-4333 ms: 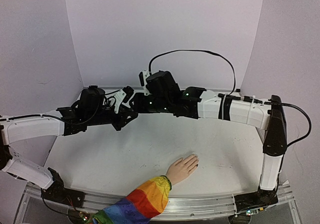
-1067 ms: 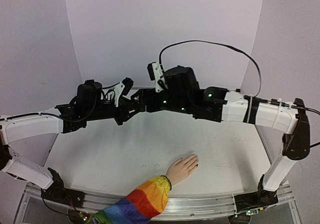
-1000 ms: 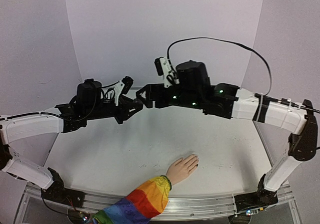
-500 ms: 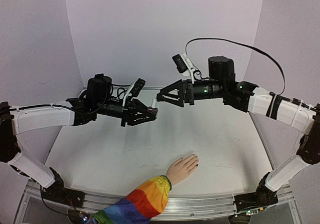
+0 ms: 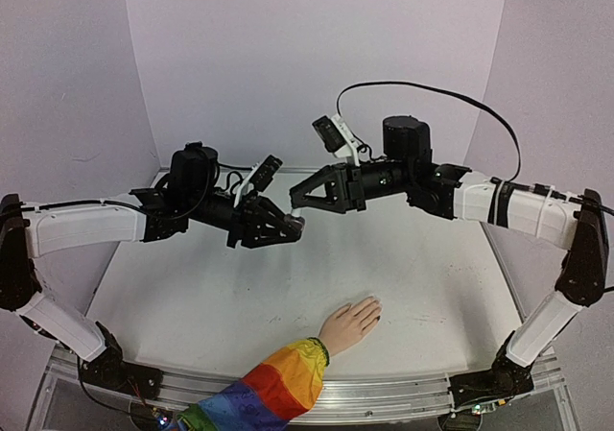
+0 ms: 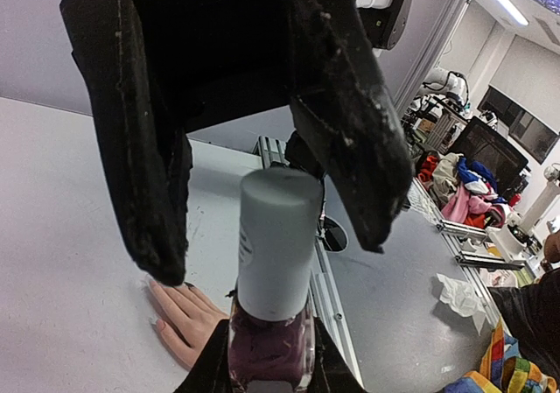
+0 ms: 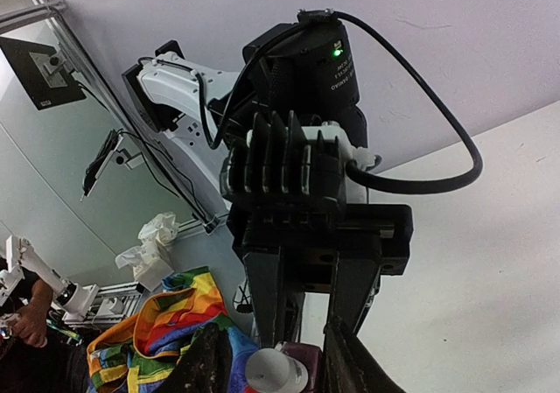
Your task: Paint the nails
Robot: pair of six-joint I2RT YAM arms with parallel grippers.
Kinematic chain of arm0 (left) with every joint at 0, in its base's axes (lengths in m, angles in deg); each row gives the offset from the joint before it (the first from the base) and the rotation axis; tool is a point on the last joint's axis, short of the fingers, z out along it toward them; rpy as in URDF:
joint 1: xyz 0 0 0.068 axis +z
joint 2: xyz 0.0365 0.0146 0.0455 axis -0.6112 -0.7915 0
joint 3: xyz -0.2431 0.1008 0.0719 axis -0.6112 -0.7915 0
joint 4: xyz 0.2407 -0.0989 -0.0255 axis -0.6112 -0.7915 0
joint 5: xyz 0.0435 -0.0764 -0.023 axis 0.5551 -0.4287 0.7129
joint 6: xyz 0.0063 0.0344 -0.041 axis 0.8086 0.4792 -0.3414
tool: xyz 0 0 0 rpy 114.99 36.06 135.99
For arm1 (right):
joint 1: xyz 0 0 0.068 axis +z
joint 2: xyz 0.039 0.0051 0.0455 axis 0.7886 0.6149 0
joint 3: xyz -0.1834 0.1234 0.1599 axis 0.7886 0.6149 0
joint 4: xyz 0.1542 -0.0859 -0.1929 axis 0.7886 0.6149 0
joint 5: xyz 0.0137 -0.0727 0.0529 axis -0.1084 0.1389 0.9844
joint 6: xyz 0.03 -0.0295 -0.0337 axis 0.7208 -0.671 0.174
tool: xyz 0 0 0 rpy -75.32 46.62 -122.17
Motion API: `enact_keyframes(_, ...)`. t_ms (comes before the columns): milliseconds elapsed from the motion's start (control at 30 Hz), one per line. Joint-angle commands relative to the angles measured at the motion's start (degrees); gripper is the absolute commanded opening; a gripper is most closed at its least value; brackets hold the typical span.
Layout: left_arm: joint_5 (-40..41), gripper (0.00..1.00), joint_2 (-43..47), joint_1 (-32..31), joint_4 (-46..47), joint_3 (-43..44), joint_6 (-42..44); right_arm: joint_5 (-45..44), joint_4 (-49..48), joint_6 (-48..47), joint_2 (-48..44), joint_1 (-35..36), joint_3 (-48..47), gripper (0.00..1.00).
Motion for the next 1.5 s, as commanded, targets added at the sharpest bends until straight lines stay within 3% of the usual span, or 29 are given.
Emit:
enact_keyframes(0, -1.80, 0.00, 0.48, -0.16, 3.20, 3.00, -0.06, 3.60, -5.62, 1.29, 0.65, 0.07, -2.24, 0.36)
enact_keyframes(600, 4.50, 0.00, 2.79, 0.14, 3.30, 1.68, 1.73, 4.04, -7.24, 1.60, 2.00, 0.80, -1.23, 0.09)
enact_keyframes(667, 6.93, 0.00, 3.58, 0.32, 3.34, 1.17, 2.09, 2.89, -7.16, 1.38, 1.74, 0.90, -0.58, 0.00)
enact_keyframes(833, 20.89, 0.00, 6.51, 0.97, 3.49, -0.96, 2.78, -2.08, -7.09, 1.33, 1.54, 1.42, 1.64, 0.00)
enact_keyframes(967, 37.21, 0.00, 9.10, 0.98, 3.51, -3.54, 4.42, -10.58, -5.59, 2.10, 2.71, 2.45, 2.45, 0.00)
enact_keyframes(1067, 45.11, 0.00, 10.33, 0.98, 3.48, -4.56, 7.27, -21.54, -2.16, 2.81, 4.37, 4.83, 1.06, 0.00)
enact_keyframes(1300, 52.62, 0.00, 12.12, 0.98, 3.47, -5.72, 8.67, -54.03, 10.86, 11.36, 15.18, 18.05, -11.27, 0.00)
enact_keyframes(1467, 54.25, 0.00, 12.84, 0.90, 3.47, -6.12, 8.93, -63.49, 15.20, 19.99, 19.74, 23.20, -16.10, 0.00)
